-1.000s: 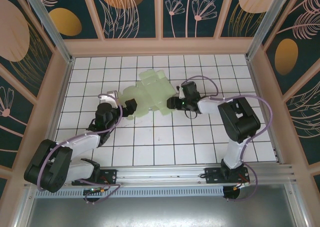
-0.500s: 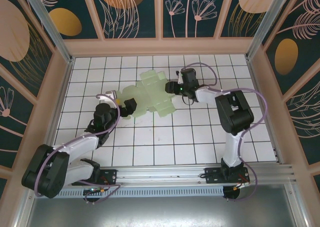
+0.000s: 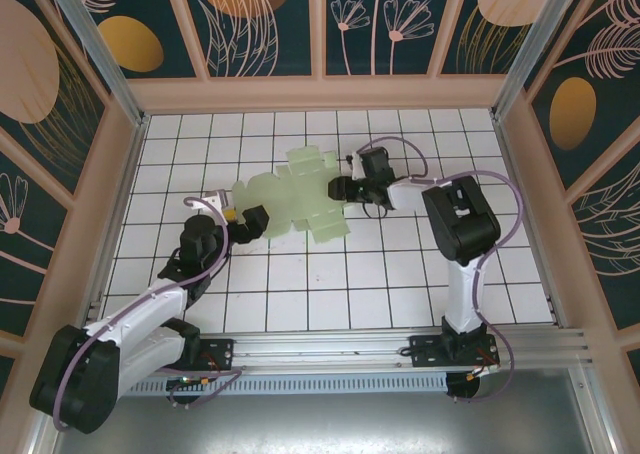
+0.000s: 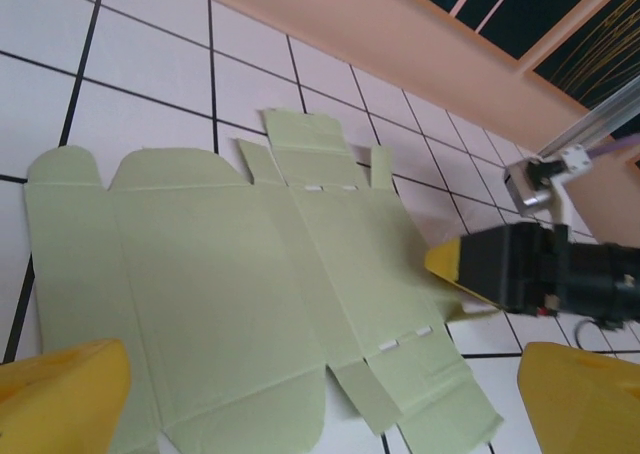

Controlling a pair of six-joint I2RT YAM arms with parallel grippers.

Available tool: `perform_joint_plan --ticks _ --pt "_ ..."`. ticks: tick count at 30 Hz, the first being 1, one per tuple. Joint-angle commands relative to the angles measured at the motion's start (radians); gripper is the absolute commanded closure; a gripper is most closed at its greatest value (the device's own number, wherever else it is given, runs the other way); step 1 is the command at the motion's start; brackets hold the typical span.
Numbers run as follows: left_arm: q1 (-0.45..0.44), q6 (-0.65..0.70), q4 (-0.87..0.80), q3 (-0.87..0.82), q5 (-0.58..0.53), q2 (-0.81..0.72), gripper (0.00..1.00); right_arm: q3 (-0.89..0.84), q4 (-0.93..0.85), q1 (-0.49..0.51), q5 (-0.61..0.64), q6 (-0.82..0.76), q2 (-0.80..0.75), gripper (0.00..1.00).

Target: Fold the paper box

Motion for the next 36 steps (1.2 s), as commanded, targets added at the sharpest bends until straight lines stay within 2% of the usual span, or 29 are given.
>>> perform_joint_plan --ticks 1,6,9,11,14,16,19,22,25,27,32,36 --pt "-0.005 0.002 0.007 0.025 0.043 0.031 0.01 -0.149 0.009 0.036 0.01 0.047 -0.088 0.47" --pt "-0.007 -0.033 0.049 0.09 0.077 0.128 0.01 -0.276 0.05 0.075 0.048 0.116 -0.216 0.47" --pt "-0.025 -0.076 0.012 0.172 0.087 0.215 0.01 -0.302 0.082 0.077 0.084 0.14 -0.293 0.4" --pt "-0.057 -0.085 0.026 0.208 0.075 0.27 0.01 -0.305 0.106 0.071 0.112 0.14 -0.332 0.32" --pt "-0.101 -0.133 0.083 0.236 0.081 0.344 0.01 -0.312 0.132 0.052 0.119 0.134 -0.363 0.09" --pt "-0.132 -0.174 0.093 0.251 0.077 0.395 0.01 -0.322 0.145 0.034 0.105 0.123 -0.377 0.01" --pt "-0.17 -0.249 0.076 0.281 0.075 0.468 0.02 -0.325 0.11 -0.004 0.098 0.122 -0.393 0.01" --pt "-0.19 -0.295 0.014 0.33 0.085 0.552 0.08 -0.369 0.159 -0.051 0.061 0.118 -0.42 0.01" --pt "-0.191 -0.326 -0.009 0.349 0.075 0.615 0.24 -0.39 0.204 -0.104 -0.03 0.144 -0.424 0.01" --pt "-0.19 -0.323 -0.036 0.366 0.065 0.648 0.33 -0.385 0.202 -0.127 -0.083 0.157 -0.418 0.05" --pt "-0.189 -0.279 -0.161 0.443 0.051 0.752 0.53 -0.358 0.119 -0.134 -0.114 0.147 -0.404 0.14" --pt "-0.189 -0.269 -0.201 0.447 0.048 0.801 0.53 -0.338 0.07 -0.133 -0.118 0.145 -0.377 0.17"
